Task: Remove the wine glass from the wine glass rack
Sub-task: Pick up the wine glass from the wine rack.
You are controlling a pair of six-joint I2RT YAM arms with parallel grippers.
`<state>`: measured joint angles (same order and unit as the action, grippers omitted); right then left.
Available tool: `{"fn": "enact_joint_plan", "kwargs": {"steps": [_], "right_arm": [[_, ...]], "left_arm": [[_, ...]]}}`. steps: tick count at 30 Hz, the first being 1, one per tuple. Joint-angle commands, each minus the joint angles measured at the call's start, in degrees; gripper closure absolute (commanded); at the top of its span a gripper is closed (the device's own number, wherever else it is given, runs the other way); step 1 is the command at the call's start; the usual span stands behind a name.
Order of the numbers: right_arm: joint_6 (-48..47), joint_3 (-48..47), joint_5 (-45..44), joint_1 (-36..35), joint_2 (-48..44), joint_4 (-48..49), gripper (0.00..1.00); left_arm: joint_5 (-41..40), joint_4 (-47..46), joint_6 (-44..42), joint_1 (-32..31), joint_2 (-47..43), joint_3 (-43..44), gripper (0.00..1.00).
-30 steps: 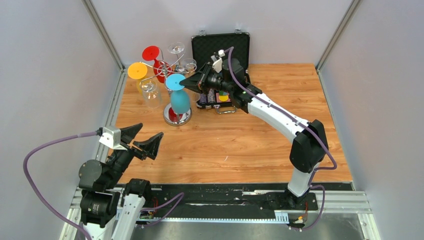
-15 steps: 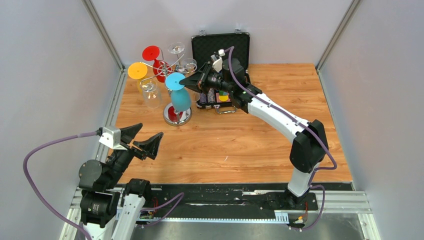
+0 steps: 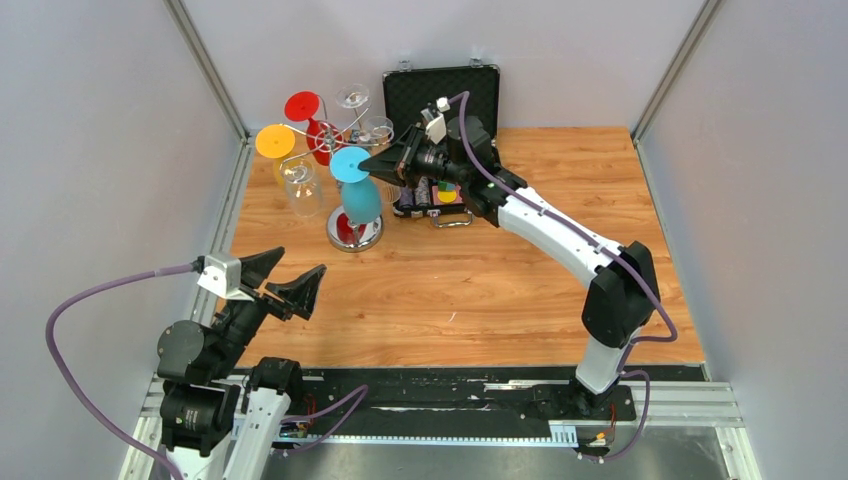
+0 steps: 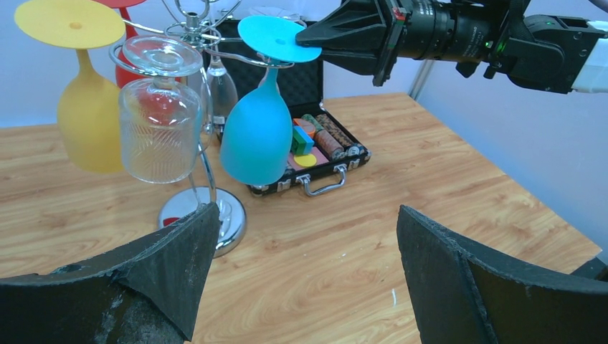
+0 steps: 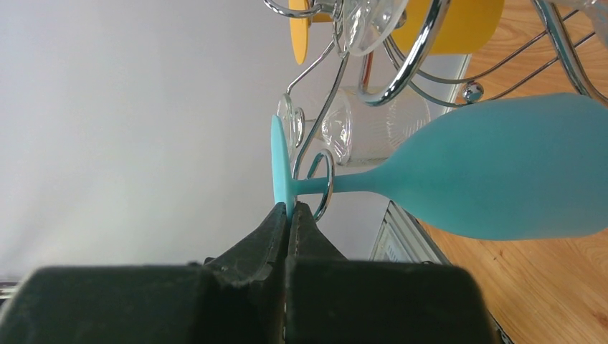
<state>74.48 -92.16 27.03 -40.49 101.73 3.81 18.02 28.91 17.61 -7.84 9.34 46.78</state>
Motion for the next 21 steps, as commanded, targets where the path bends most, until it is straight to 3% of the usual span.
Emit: {"fn": "enact_joint_plan", "kwargs": {"steps": [1,21], "right_arm": [[1.2,0.05,1.3,-0.61,-3.68,2.43,1.0],[2.19,-4.45,-0.19,-2.93,0.11,1.56,1.0]], "left_arm": [[-0.4,-0.78,-0.82,0.19,-0.62,0.41,0.0],[-0.44,-0.65,-0.71,0.19,-1.4,0.32,0.0]]}}
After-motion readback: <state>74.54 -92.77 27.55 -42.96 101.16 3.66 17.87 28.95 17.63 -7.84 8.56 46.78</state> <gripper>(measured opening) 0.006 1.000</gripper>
